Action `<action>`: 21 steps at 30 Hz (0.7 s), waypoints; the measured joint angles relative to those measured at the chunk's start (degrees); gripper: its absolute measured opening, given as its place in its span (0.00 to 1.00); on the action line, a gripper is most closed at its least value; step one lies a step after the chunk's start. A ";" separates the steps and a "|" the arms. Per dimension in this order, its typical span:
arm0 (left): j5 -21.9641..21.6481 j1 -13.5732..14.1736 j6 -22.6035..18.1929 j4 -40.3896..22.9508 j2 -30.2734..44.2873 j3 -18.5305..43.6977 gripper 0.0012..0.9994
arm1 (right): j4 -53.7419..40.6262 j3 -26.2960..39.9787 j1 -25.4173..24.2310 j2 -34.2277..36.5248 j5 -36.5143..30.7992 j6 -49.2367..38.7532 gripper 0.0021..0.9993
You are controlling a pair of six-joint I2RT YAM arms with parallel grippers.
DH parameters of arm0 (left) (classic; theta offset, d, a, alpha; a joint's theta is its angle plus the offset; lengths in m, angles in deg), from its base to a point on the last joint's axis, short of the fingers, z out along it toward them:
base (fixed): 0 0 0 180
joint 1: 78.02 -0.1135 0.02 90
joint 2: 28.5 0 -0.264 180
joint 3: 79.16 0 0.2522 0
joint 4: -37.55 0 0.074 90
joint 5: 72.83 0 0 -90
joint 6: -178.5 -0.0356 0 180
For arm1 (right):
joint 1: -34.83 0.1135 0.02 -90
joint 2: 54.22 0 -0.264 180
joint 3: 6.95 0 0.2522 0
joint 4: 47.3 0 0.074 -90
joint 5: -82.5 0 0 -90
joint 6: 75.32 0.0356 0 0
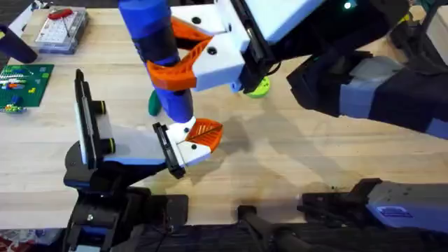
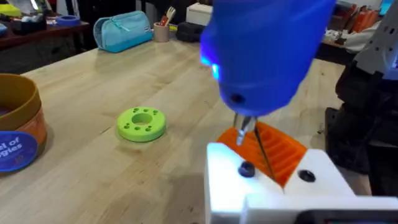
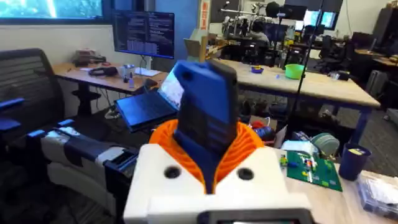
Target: Pick up the gripper from the table and insert it into the empty holder that is missing its gripper. Then pick up a screw, insert it into the mounting hole, and use the screwdriver to tighten it. Finally, clean up the table by picking up the vegetable and placing it into the bucket.
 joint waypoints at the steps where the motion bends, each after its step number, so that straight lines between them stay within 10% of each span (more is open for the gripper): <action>1: 0.00 0.00 0.00 0.02 0.00 0.00 0.02 | 0.00 0.00 0.00 0.00 0.00 0.08 0.02; 21: 0.00 0.00 0.00 0.01 0.00 0.00 0.02 | -1.99 0.00 0.47 0.00 0.02 0.26 0.02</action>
